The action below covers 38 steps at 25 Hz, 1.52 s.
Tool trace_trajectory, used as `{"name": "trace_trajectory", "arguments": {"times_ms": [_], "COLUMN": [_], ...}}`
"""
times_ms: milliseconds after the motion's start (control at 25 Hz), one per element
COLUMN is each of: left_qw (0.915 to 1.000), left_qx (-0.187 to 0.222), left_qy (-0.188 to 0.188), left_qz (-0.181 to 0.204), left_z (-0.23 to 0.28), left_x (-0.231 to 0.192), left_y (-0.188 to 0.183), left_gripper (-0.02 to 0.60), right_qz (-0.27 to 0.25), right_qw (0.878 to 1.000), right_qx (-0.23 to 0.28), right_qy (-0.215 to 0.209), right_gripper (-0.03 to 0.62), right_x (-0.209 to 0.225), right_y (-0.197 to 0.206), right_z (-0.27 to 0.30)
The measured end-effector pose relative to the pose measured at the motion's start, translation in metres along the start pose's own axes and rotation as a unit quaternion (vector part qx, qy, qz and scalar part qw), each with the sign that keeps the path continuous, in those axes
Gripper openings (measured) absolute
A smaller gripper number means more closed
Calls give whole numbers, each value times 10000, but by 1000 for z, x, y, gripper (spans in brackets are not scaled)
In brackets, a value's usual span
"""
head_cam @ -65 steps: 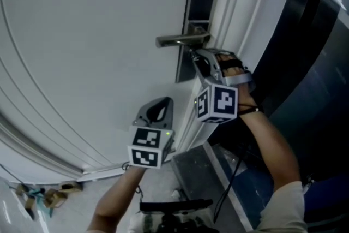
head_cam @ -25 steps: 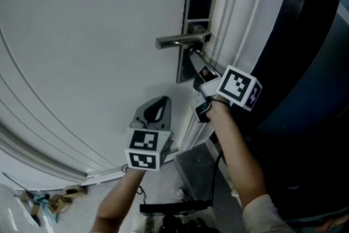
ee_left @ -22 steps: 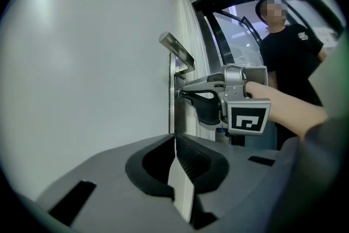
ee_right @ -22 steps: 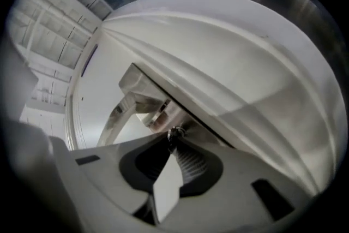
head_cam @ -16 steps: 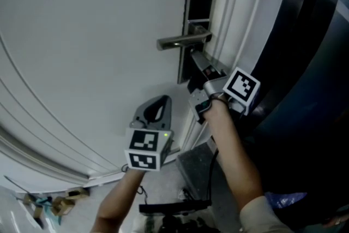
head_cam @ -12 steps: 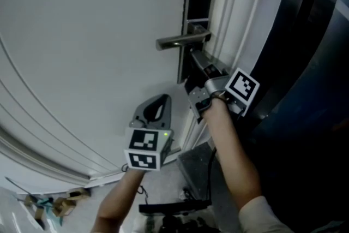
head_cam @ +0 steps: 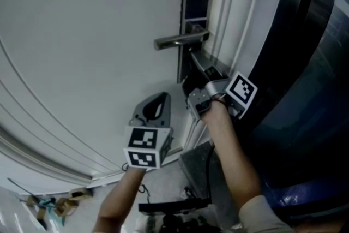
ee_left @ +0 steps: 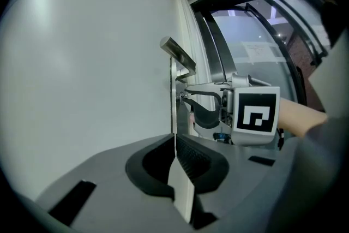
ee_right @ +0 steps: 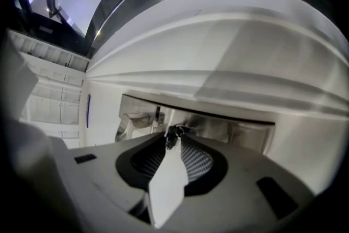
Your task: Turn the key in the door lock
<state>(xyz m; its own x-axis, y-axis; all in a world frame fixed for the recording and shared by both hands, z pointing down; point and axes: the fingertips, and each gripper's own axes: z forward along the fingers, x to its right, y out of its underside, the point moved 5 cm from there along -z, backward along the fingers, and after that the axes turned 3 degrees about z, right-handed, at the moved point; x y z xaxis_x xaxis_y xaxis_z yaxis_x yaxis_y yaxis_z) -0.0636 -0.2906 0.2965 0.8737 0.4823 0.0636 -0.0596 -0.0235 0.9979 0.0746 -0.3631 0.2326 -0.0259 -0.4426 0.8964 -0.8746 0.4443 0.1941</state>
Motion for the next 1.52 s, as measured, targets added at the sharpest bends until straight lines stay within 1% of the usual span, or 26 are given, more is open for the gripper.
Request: {"name": "trace_trajectory", "arguments": {"times_ms": [120,240,400,560,640,680,720,800,880,1040,1160,1240,1320,1360,1440,1520], "left_qw": [10000,10000,9999,9998,9998,9998,9997,9997,9995,9992,9991,9991,9990,9989,9989,9989], "left_qx": [-29,-48,-93,-151,-180,-195,-210,-242,-284,-360,-364,-383,-405,-414,-426,-422], "left_qy": [-17,2,45,81,86,83,80,77,100,144,143,121,90,66,3,-62], "left_qz": [-18,-37,-81,-69,-65,-63,-62,-68,-97,-128,-144,-159,-177,-187,-200,-183], "left_z": [2,-5,-12,-24,-34,-40,-45,-57,-69,-97,-118,-132,-146,-152,-162,-173], "left_x": [-2,0,3,6,8,8,8,8,10,13,17,21,26,28,32,38], "left_y": [2,3,6,13,17,19,21,26,31,43,47,52,56,58,60,61], "left_gripper": [20,20,20,20,20,20,20,20,20,20,20,20,20,20,20,20], "right_qz": [-286,-902,-1779,-2407,-2745,-2990,-3287,-3909,-4404,-5239,-5654,-5845,-5990,-6029,-6035,-6072], "right_qw": [9995,9955,9820,9664,9565,9487,9383,9135,8904,8423,8135,7986,7866,7833,7823,7779], "right_qx": [-100,-300,-633,-893,-969,-1003,-1037,-1085,-1095,-1158,-1225,-1300,-1366,-1384,-1423,-1499], "right_qy": [-19,-37,-29,107,182,233,269,302,351,506,592,607,610,607,603,607], "right_gripper": [98,98,98,100,100,100,96,82,64,48,37,28,20,15,12,12], "right_x": [0,-9,-13,-7,-7,-8,-11,-18,-24,-31,-37,-39,-41,-42,-42,-42], "right_y": [1,15,37,63,78,85,93,109,125,159,181,196,209,214,220,226], "right_z": [-8,-23,-40,-57,-67,-72,-76,-84,-94,-116,-131,-142,-153,-157,-165,-175]}}
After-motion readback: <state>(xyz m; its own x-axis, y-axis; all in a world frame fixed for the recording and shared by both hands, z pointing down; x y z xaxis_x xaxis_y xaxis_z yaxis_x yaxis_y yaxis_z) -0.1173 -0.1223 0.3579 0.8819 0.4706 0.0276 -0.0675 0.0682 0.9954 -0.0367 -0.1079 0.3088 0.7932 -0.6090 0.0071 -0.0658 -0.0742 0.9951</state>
